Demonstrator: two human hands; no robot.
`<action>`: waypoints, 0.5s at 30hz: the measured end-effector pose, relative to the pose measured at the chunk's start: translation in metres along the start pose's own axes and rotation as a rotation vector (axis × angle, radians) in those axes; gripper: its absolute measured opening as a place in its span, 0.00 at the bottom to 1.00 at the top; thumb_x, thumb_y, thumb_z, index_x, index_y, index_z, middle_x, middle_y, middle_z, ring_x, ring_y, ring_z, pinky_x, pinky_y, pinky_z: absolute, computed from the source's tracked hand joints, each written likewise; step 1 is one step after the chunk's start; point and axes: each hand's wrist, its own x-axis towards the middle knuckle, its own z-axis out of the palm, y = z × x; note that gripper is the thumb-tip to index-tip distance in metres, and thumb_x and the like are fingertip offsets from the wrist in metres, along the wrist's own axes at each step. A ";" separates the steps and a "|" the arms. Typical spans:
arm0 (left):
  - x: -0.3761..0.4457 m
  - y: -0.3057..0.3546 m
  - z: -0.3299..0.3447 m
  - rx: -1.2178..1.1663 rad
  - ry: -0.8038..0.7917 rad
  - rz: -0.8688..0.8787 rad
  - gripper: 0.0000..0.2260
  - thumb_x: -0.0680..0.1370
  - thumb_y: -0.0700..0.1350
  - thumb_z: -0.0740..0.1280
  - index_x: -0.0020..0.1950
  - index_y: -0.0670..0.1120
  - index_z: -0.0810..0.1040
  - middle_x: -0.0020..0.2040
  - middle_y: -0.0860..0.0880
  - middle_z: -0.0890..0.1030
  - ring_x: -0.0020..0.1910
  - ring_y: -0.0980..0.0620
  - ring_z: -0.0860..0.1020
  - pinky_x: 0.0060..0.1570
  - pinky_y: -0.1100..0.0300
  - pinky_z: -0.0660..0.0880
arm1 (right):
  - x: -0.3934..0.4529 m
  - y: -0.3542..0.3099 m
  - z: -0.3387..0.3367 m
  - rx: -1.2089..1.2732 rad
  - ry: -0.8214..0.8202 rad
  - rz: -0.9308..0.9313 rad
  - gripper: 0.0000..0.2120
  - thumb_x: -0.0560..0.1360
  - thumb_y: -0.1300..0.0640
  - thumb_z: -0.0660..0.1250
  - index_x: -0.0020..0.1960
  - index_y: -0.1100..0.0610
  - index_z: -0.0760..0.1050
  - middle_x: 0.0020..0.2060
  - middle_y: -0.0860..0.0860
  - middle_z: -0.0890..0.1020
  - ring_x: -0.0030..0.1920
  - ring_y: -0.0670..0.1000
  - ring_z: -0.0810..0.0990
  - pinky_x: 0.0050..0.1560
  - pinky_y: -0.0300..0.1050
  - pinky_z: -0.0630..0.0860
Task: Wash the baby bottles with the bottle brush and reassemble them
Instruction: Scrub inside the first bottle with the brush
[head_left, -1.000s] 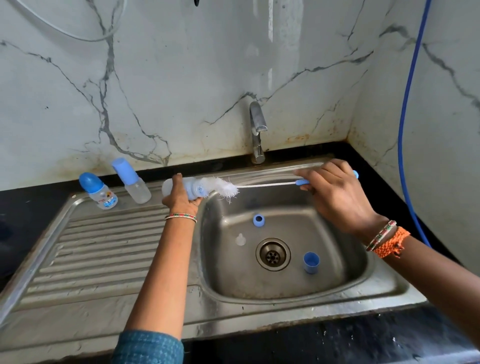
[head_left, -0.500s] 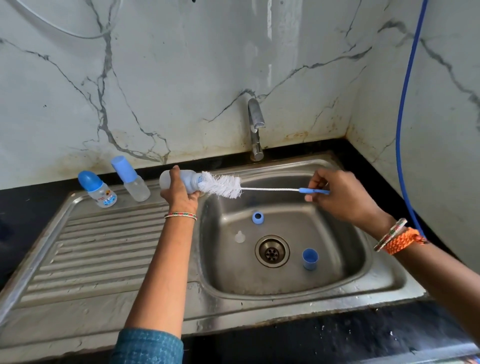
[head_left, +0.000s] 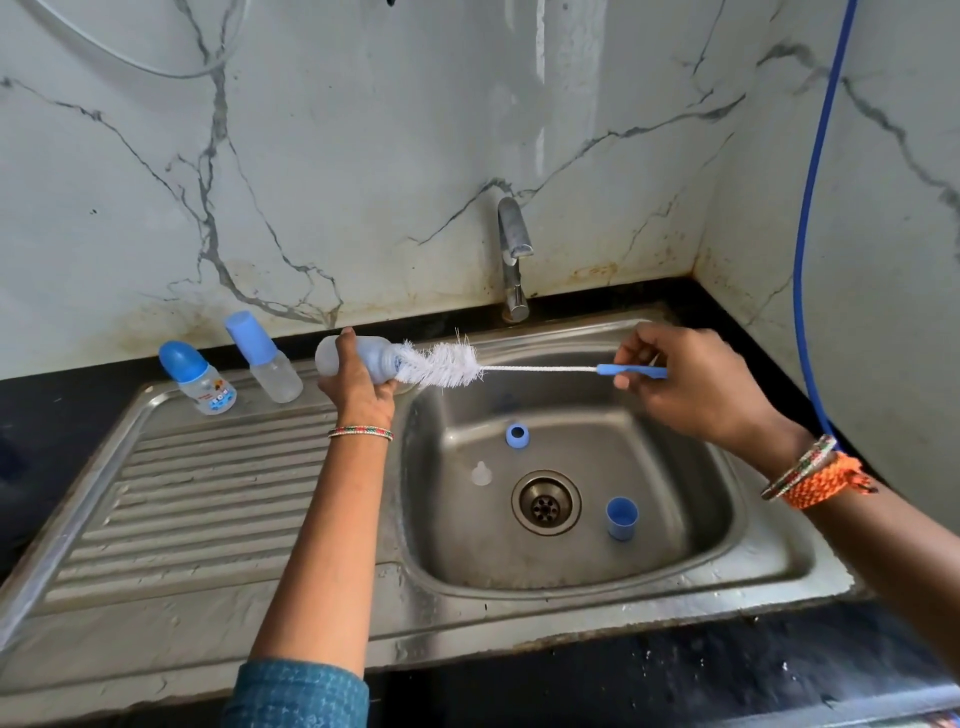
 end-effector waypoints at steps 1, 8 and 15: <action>-0.001 0.000 0.000 -0.002 0.000 -0.011 0.27 0.73 0.46 0.72 0.66 0.41 0.64 0.62 0.40 0.75 0.55 0.43 0.79 0.32 0.50 0.81 | 0.000 -0.001 -0.001 -0.023 0.031 -0.017 0.04 0.71 0.54 0.72 0.43 0.49 0.78 0.38 0.43 0.80 0.41 0.47 0.78 0.42 0.47 0.77; -0.007 0.002 0.001 -0.017 -0.132 0.024 0.15 0.76 0.46 0.69 0.59 0.43 0.71 0.49 0.47 0.77 0.46 0.50 0.79 0.34 0.58 0.79 | 0.003 0.009 0.000 0.458 -0.644 0.345 0.19 0.82 0.54 0.58 0.37 0.59 0.78 0.20 0.46 0.69 0.23 0.44 0.64 0.30 0.39 0.62; -0.006 0.000 -0.002 -0.018 -0.024 0.024 0.24 0.74 0.44 0.71 0.66 0.41 0.65 0.58 0.42 0.76 0.50 0.46 0.79 0.32 0.53 0.79 | -0.002 0.000 0.000 0.263 -0.275 0.078 0.05 0.71 0.52 0.74 0.42 0.53 0.81 0.36 0.49 0.83 0.40 0.49 0.81 0.44 0.45 0.76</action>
